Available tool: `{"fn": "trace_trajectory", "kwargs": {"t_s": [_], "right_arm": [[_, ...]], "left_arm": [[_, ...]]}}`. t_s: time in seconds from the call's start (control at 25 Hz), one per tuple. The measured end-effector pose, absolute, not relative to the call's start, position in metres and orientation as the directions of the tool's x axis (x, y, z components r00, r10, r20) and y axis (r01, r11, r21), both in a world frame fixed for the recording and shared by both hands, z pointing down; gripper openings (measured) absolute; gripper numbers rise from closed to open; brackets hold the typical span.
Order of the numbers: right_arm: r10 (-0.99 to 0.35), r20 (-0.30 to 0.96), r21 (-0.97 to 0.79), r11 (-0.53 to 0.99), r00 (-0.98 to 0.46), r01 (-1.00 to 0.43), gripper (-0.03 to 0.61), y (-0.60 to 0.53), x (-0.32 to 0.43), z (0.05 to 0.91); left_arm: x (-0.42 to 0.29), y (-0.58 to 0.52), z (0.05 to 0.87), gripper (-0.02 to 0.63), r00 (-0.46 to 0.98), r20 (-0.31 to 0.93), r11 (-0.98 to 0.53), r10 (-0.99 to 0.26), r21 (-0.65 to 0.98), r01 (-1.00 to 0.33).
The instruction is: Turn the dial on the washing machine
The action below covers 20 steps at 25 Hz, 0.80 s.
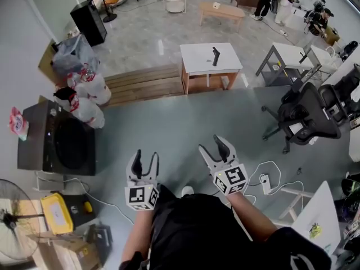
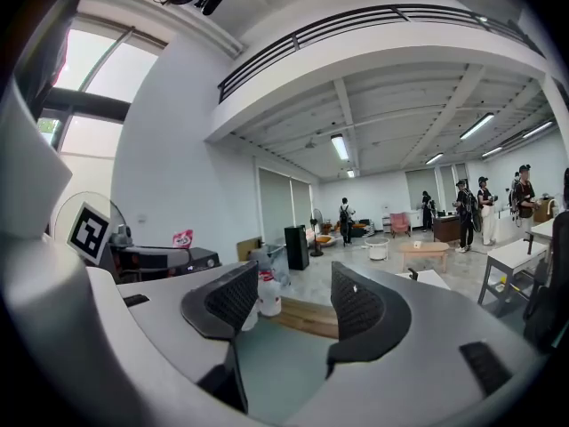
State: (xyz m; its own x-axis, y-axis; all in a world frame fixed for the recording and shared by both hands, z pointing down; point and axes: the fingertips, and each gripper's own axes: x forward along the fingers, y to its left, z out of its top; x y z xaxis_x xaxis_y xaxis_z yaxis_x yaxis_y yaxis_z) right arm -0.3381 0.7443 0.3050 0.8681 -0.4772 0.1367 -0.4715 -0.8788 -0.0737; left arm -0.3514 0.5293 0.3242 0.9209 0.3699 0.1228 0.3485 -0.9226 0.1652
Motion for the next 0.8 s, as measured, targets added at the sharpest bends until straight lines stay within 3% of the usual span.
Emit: {"fn": "trace_trajectory", "kwargs": {"t_s": [0.4,0.8], "right_arm": [[-0.504,0.168,-0.128,-0.863,0.847,-0.489,0.227,0.739,-0.303,0.331],[-0.506,0.218,-0.108,-0.862,0.834,-0.495,0.227,0.704,-0.193,0.339]], "left_arm": [[-0.328,0.522,0.342,0.221,0.922,0.173,-0.932,0.347,0.172,0.318],[-0.218,0.488,0.353,0.22,0.928,0.163,-0.932,0.336,0.199,0.303]]}}
